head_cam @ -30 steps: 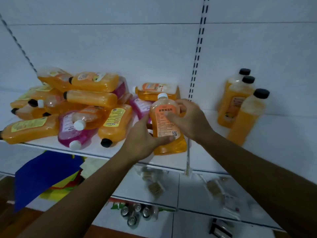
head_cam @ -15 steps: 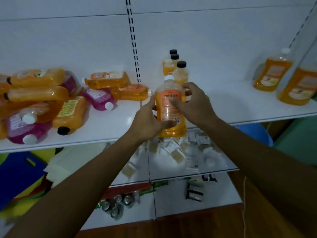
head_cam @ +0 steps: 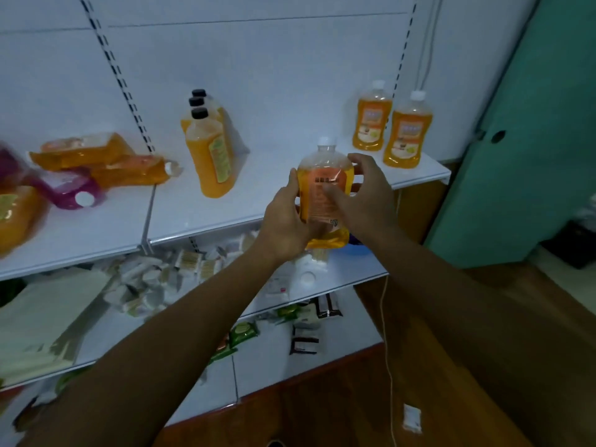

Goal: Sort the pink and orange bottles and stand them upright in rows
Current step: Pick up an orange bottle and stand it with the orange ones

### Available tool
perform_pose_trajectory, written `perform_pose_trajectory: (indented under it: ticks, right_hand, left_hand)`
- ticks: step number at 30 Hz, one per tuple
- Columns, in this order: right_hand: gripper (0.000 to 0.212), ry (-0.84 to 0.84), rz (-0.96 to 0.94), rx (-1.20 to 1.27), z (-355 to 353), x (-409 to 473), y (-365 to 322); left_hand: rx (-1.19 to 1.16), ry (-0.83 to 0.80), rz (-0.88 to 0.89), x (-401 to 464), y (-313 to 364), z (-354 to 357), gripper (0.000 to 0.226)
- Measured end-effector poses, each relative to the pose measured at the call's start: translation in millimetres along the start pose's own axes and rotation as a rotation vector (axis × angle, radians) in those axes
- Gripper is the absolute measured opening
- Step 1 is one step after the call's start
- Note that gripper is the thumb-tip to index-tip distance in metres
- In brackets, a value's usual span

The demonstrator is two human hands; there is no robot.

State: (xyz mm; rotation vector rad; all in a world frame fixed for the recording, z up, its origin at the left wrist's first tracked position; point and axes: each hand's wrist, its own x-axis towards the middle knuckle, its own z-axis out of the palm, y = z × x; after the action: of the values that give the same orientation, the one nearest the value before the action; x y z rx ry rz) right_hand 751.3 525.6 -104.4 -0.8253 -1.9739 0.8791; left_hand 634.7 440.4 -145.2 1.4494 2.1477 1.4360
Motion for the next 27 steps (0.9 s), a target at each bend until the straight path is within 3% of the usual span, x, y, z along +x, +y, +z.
perform_pose_trajectory:
  ticks: [10,19,27]
  right_hand:
    - [0.057,0.203,0.008,-0.028,-16.4,99.8,56.6]
    - [0.059,0.247,-0.003,-0.112,12.3,201.3,101.7]
    - [0.065,0.201,-0.011,-0.119,19.2,221.4,123.9]
  left_hand:
    - [-0.003,-0.046,0.220,129.1,-4.8,66.3,0.115]
    - [-0.025,-0.066,0.187,241.8,-43.0,97.6,0.115]
    - [-0.045,-0.037,0.136,267.7,-59.2,128.3,0.110]
